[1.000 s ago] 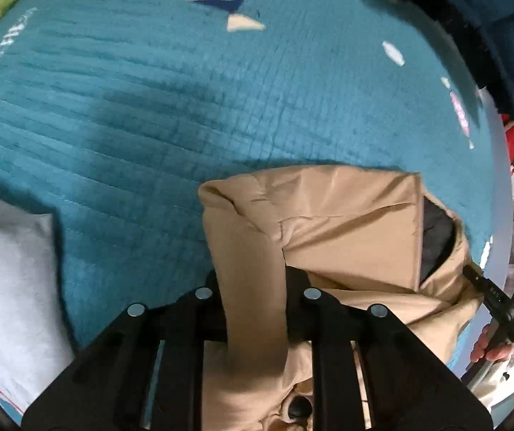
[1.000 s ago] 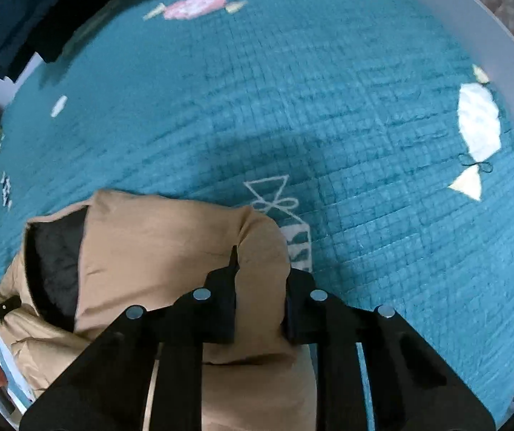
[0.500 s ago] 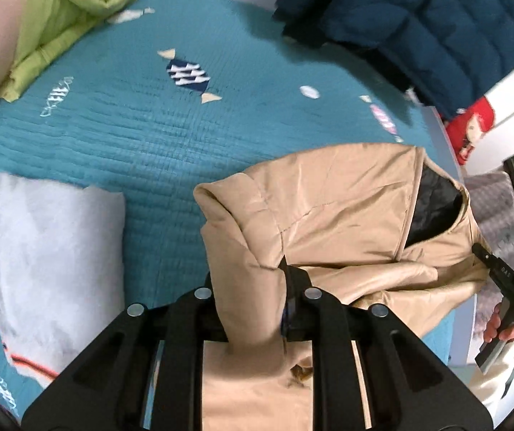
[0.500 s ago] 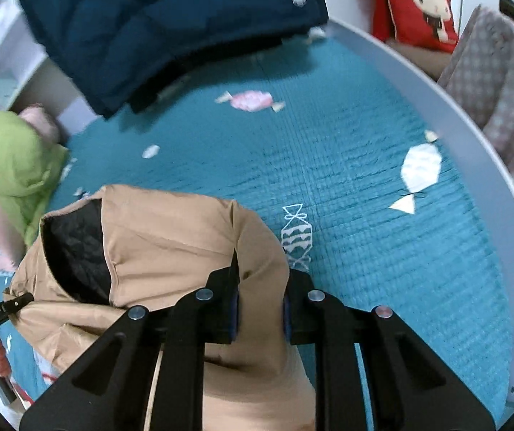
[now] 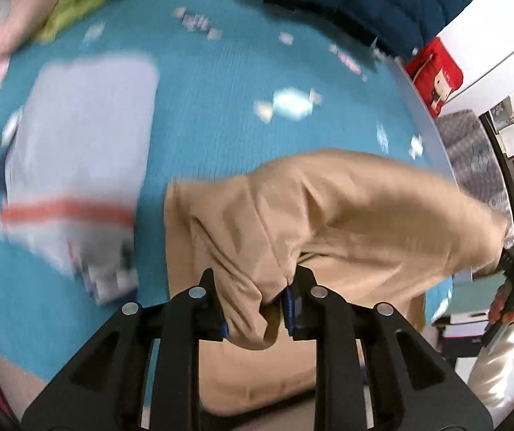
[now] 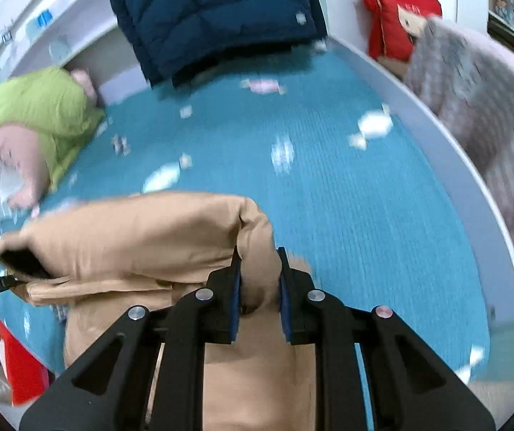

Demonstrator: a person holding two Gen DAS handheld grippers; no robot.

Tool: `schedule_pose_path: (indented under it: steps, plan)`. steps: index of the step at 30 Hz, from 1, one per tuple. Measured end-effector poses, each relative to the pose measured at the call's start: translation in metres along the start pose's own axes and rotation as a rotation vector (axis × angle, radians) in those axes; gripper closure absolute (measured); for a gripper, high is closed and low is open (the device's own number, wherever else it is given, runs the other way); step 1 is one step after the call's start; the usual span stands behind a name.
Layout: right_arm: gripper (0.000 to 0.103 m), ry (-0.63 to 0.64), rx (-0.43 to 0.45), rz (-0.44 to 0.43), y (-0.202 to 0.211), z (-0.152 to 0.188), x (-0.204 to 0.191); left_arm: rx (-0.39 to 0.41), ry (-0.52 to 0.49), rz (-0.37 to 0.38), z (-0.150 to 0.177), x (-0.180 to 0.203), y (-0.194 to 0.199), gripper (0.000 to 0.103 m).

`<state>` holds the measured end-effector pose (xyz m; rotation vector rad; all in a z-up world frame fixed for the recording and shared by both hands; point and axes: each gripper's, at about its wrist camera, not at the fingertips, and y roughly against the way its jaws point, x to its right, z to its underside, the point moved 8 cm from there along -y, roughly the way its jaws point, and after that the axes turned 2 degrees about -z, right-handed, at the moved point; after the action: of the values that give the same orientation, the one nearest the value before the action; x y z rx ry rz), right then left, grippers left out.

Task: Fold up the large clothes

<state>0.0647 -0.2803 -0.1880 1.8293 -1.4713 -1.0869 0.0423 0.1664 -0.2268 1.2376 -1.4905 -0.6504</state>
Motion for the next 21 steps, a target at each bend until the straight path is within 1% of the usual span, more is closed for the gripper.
schedule_pose_path:
  steps: [1,2,3,4,5,6,7,8,9,10,11,12,15,16,18,19,20,21]
  plan:
    - [0.086,-0.015,-0.040,0.003,-0.003,0.018,0.004,-0.021,0.019,-0.019,0.021,-0.007,-0.005,0.080]
    - [0.084,-0.034,-0.091,0.003,-0.007,0.039,0.010,-0.033,0.031,-0.031,0.031,-0.012,-0.010,0.079]
    - [0.082,-0.047,-0.128,0.005,-0.010,0.056,0.015,-0.058,0.043,-0.048,0.052,-0.018,-0.017,0.079]
    - [0.078,-0.050,-0.165,0.005,-0.012,0.071,0.018,-0.077,0.040,-0.071,0.066,-0.020,-0.021,0.075]
    - [0.075,-0.045,-0.221,0.022,-0.014,0.088,0.022,-0.097,0.034,-0.106,0.080,-0.024,-0.024,0.071]
    - [0.063,-0.049,-0.262,0.051,-0.014,0.100,0.027,-0.110,0.029,-0.130,0.090,-0.028,-0.024,0.068]
    - [0.059,-0.055,-0.279,0.068,-0.010,0.109,0.030,-0.127,0.021,-0.152,0.101,-0.029,-0.022,0.065]
    - [0.059,-0.063,-0.282,0.071,-0.003,0.112,0.034,-0.142,0.010,-0.163,0.110,-0.029,-0.017,0.065]
    - [0.059,-0.068,-0.273,0.067,0.007,0.114,0.034,-0.143,0.001,-0.174,0.113,-0.030,-0.012,0.065]
    - [0.058,-0.073,-0.252,0.074,0.020,0.107,0.037,-0.135,-0.021,-0.194,0.116,-0.031,-0.001,0.060]
    - [0.056,-0.074,-0.224,0.091,0.029,0.099,0.039,-0.127,-0.037,-0.205,0.117,-0.032,0.009,0.049]
    - [0.055,-0.069,-0.181,0.113,0.039,0.089,0.040,-0.105,-0.053,-0.217,0.116,-0.032,0.024,0.047]
    - [0.054,-0.038,-0.087,0.113,0.059,0.060,0.034,-0.053,-0.095,-0.224,0.105,-0.029,0.057,0.047]
    - [0.054,-0.034,-0.054,0.110,0.063,0.054,0.033,-0.025,-0.099,-0.233,0.100,-0.027,0.068,0.047]
    - [0.055,0.005,-0.004,0.058,0.062,0.036,0.015,0.042,-0.115,-0.240,0.083,-0.017,0.080,0.047]
    - [0.055,0.030,-0.007,0.040,0.054,0.033,0.005,0.068,-0.118,-0.234,0.073,-0.012,0.080,0.047]
    - [0.062,0.055,-0.026,0.031,0.041,0.033,-0.005,0.089,-0.115,-0.211,0.064,-0.004,0.075,0.047]
    - [0.074,0.070,-0.047,0.019,0.034,0.035,-0.009,0.087,-0.112,-0.185,0.058,0.005,0.065,0.047]
